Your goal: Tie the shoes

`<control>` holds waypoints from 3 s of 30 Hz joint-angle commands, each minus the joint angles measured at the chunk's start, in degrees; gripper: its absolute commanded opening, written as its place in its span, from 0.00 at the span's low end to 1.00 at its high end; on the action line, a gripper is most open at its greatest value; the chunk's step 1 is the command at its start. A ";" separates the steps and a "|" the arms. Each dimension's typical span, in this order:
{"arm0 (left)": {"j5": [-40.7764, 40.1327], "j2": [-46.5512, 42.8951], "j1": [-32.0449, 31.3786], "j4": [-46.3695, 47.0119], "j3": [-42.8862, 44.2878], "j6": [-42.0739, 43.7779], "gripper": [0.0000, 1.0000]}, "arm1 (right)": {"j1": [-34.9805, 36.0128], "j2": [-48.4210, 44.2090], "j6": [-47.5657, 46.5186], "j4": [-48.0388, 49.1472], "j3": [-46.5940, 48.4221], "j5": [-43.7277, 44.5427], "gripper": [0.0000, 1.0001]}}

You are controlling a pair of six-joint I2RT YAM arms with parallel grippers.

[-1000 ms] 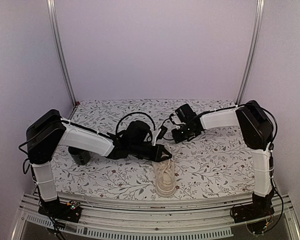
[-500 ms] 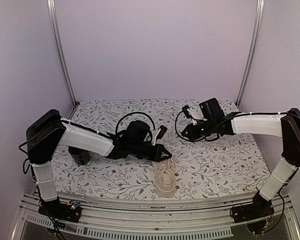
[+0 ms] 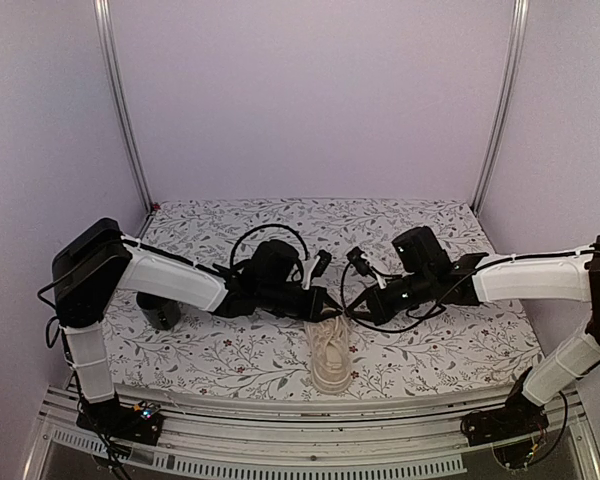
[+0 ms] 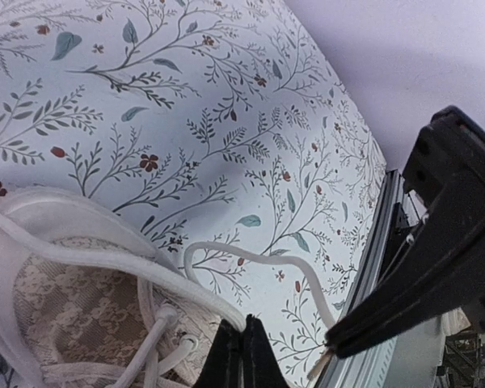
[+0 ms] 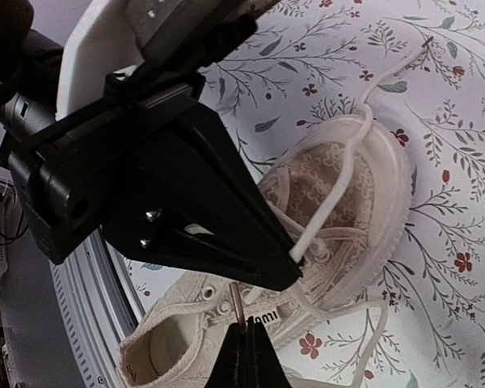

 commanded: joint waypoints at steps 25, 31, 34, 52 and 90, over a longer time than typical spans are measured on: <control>1.32 -1.67 0.84 0.80 0.58 -0.61 0.00 | 5.56 9.70 7.70 8.65 3.30 2.22 0.02; 1.38 -2.24 0.84 0.60 0.61 -0.74 0.04 | 6.31 11.22 8.79 11.34 3.23 4.04 0.02; 0.16 -3.63 0.85 0.63 -0.34 -0.53 0.18 | 6.54 11.42 9.33 12.26 2.91 5.47 0.02; -6.74 -11.83 2.94 -0.21 -11.18 -3.98 0.24 | 6.64 11.53 10.32 15.02 1.61 6.72 0.02; 2.86 -2.78 3.73 13.44 -10.99 -15.32 0.26 | 6.64 11.48 10.31 15.66 0.93 6.14 0.02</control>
